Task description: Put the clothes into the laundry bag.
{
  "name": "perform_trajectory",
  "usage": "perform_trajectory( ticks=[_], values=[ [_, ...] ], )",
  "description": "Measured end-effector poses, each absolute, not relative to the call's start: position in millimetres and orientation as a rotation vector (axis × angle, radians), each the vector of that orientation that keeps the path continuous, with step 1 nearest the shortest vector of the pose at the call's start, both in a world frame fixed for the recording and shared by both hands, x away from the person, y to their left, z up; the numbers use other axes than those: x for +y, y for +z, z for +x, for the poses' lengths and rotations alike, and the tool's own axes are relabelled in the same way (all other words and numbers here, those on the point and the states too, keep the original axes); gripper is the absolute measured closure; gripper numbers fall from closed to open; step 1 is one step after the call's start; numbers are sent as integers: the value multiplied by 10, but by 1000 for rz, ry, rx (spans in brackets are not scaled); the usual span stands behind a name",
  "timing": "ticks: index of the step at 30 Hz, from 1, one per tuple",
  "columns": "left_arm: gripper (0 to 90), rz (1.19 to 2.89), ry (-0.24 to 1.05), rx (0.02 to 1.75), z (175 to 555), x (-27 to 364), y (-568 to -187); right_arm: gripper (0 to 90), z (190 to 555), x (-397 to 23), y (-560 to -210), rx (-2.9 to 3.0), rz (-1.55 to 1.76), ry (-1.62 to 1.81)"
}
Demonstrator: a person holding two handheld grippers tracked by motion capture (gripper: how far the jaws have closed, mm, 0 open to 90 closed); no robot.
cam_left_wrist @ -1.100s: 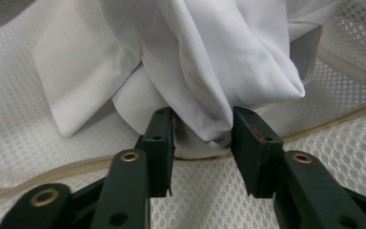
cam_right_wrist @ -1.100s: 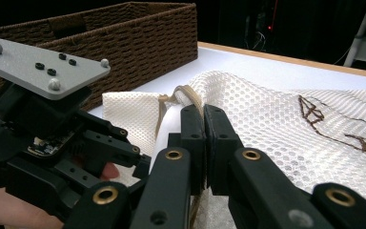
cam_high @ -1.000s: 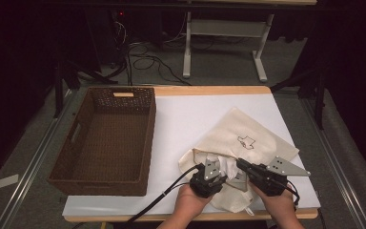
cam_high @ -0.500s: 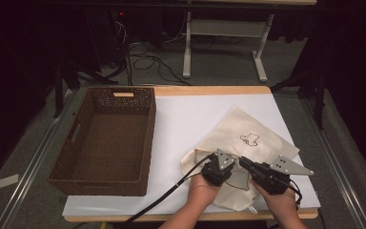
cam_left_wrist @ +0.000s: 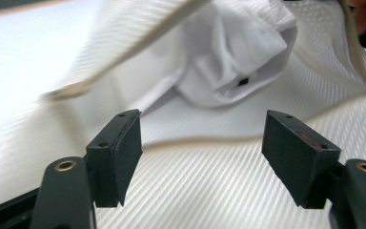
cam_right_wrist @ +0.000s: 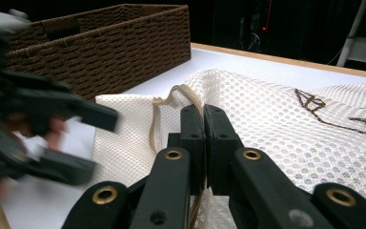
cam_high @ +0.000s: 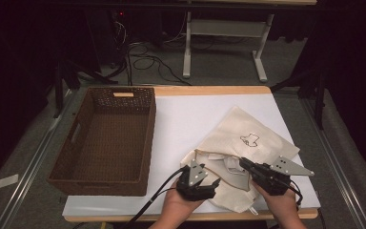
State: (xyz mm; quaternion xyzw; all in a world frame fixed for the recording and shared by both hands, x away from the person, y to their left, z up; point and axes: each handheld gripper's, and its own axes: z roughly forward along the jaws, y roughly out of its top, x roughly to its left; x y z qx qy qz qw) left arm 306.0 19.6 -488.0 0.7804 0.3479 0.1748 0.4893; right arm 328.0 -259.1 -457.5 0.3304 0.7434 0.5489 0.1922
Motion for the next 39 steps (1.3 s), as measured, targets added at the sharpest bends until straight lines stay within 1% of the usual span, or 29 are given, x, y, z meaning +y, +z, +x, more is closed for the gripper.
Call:
perform_trajectory(
  ticks=[3,5,7,11,15,18,23,25,27,29,30,32,35,39],
  values=[
    [331,1901,480,857,2975,463,-4842,888,3270,-2587,-4572,2089,920,1531],
    [341,1900,511,878,2976,564,-4885,888,3251,-2583,-4561,2096,908,1513],
    [340,1880,500,915,2996,628,-4961,888,3241,-2581,-4557,2110,891,1493],
    [340,1888,503,928,3040,618,-5013,885,3227,-2525,-4626,2202,856,1394],
    [339,1876,522,940,3065,623,-5008,874,3295,-2408,-4831,2381,881,1241],
    [362,1872,552,963,3085,643,-5013,876,3338,-2352,-4966,2447,899,1100],
    [365,1869,594,960,3141,653,-5012,881,3367,-2430,-5048,2470,946,949],
    [385,1877,594,966,3213,639,-5042,883,3377,-2498,-5065,2458,984,937],
    [425,1897,590,967,3284,610,-5074,884,3393,-2563,-5079,2445,1019,944],
    [514,1917,574,961,3323,580,-5098,884,3394,-2605,-5069,2435,1039,923],
    [606,1926,573,955,3332,576,-5105,884,3396,-2624,-5070,2425,1036,916],
    [824,1926,543,973,3354,597,-5136,884,3411,-2652,-5069,2414,1040,905],
    [849,1939,513,974,3303,628,-5145,884,3461,-2680,-5075,2386,1059,905],
    [848,1967,438,931,3071,580,-5125,883,3577,-2734,-5075,2353,1073,882]
  ],
)
